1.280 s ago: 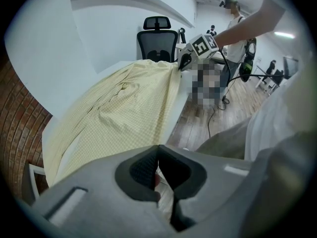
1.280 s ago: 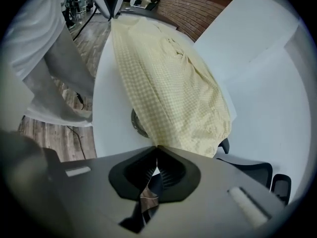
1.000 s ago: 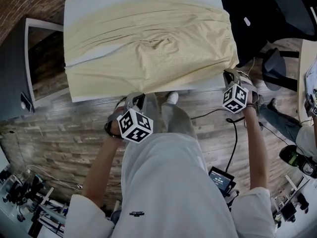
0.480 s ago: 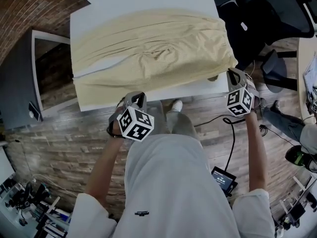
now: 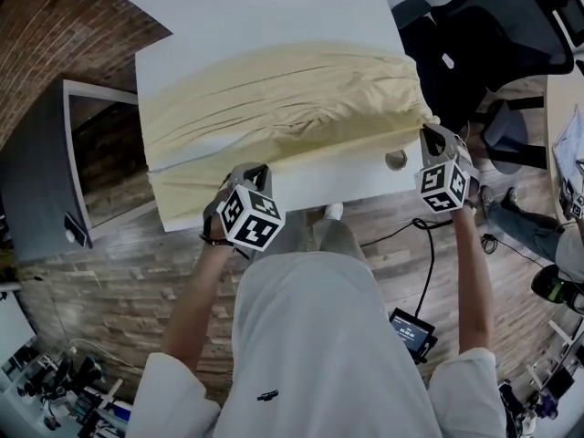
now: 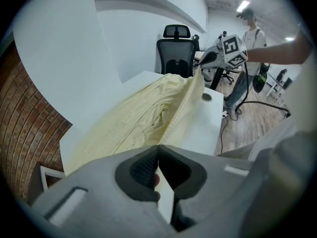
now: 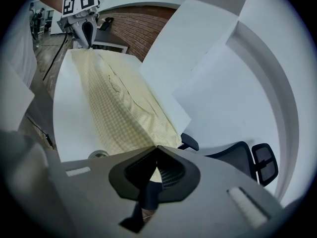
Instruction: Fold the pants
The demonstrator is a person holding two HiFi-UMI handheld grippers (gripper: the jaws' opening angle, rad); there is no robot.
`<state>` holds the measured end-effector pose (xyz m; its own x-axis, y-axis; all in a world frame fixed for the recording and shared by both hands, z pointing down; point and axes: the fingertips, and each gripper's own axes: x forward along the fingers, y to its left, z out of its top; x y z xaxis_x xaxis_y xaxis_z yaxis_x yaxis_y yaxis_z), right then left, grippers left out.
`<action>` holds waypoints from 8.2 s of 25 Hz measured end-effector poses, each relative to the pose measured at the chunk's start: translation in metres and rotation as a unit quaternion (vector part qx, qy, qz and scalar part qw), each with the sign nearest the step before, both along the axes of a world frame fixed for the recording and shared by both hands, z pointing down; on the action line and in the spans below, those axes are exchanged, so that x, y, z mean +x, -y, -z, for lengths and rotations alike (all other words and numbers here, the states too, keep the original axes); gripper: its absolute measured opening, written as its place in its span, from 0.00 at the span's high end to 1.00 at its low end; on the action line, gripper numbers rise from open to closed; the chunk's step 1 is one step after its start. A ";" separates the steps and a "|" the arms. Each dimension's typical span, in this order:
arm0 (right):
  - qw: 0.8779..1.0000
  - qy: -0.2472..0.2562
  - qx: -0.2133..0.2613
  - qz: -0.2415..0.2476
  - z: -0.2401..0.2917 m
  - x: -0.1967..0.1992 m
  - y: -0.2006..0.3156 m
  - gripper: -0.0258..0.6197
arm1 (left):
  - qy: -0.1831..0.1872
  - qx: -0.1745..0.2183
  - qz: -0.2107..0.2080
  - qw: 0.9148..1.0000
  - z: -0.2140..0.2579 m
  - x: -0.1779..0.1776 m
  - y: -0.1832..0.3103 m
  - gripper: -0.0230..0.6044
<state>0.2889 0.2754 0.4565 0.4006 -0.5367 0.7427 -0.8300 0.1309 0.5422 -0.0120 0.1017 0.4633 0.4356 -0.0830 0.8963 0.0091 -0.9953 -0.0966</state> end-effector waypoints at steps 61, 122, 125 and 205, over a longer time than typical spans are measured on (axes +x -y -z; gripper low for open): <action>0.996 0.069 -0.009 -0.052 -0.071 0.131 0.193 0.77 | 0.020 0.025 0.015 0.999 -0.057 0.193 0.226 0.69; 0.921 0.153 -0.035 0.355 -0.053 -0.320 0.375 0.95 | 0.046 -0.065 0.330 0.941 -0.119 -0.188 0.176 0.94; 0.921 0.151 -0.036 0.356 -0.053 -0.318 0.373 0.95 | 0.037 -0.073 0.343 0.936 -0.112 -0.191 0.176 0.94; 0.954 0.139 -0.055 0.259 -0.052 -0.204 0.501 0.95 | 0.048 -0.001 0.229 0.972 -0.100 -0.150 0.418 0.95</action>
<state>0.0846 -0.2253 0.5082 -0.1169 -0.5226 0.8445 -0.7485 0.6052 0.2709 -0.1625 -0.3167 0.5634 0.2686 -0.2472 0.9310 -0.4259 -0.8974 -0.1154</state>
